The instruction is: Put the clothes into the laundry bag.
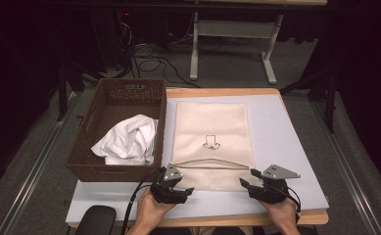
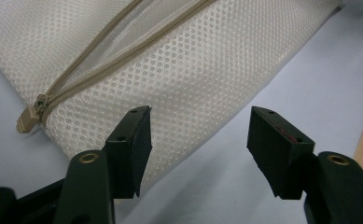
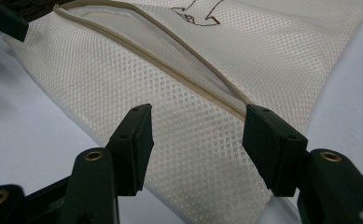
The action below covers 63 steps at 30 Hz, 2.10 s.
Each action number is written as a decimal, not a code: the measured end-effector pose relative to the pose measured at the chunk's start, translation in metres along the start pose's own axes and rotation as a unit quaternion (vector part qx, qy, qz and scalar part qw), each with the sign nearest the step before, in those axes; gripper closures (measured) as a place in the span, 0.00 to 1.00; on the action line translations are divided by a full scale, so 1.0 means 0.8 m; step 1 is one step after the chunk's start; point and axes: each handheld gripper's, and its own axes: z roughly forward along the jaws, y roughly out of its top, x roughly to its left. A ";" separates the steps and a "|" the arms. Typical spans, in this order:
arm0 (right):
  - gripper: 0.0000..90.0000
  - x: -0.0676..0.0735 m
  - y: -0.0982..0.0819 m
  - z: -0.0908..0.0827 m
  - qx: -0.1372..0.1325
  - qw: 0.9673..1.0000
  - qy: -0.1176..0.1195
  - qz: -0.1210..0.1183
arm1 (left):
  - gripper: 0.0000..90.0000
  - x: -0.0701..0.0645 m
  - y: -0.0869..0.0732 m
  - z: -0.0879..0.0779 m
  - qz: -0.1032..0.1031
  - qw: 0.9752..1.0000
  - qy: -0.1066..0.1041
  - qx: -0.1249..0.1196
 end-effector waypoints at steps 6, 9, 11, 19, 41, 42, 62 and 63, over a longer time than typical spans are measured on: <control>0.48 -0.001 0.000 0.001 0.001 1.000 -0.001 0.001 | 0.44 -0.001 0.001 0.001 0.003 1.000 -0.004 0.002; 0.48 -0.002 0.000 0.000 0.001 1.000 0.000 0.002 | 0.44 -0.002 0.002 0.001 0.006 1.000 -0.006 0.004; 0.48 -0.002 0.000 0.000 -0.003 1.000 0.000 0.002 | 0.43 -0.003 0.003 0.001 0.009 1.000 -0.007 0.003; 0.49 -0.001 0.000 -0.003 -0.005 1.000 0.002 -0.002 | 0.43 -0.010 0.006 0.001 0.020 1.000 -0.017 0.006; 0.50 0.001 0.001 0.000 0.008 1.000 0.002 -0.005 | 0.44 -0.023 0.037 -0.003 0.057 0.998 -0.028 0.007; 0.50 0.001 0.001 0.000 0.009 1.000 0.002 -0.005 | 0.44 -0.023 0.040 -0.001 0.059 0.998 -0.029 0.009; 0.50 -0.001 0.001 0.002 0.015 1.000 0.005 -0.005 | 0.45 -0.024 0.066 0.039 0.068 0.997 -0.027 0.001; 0.50 -0.001 0.001 0.002 0.015 1.000 0.005 -0.005 | 0.46 -0.024 0.066 0.039 0.068 0.997 -0.027 0.001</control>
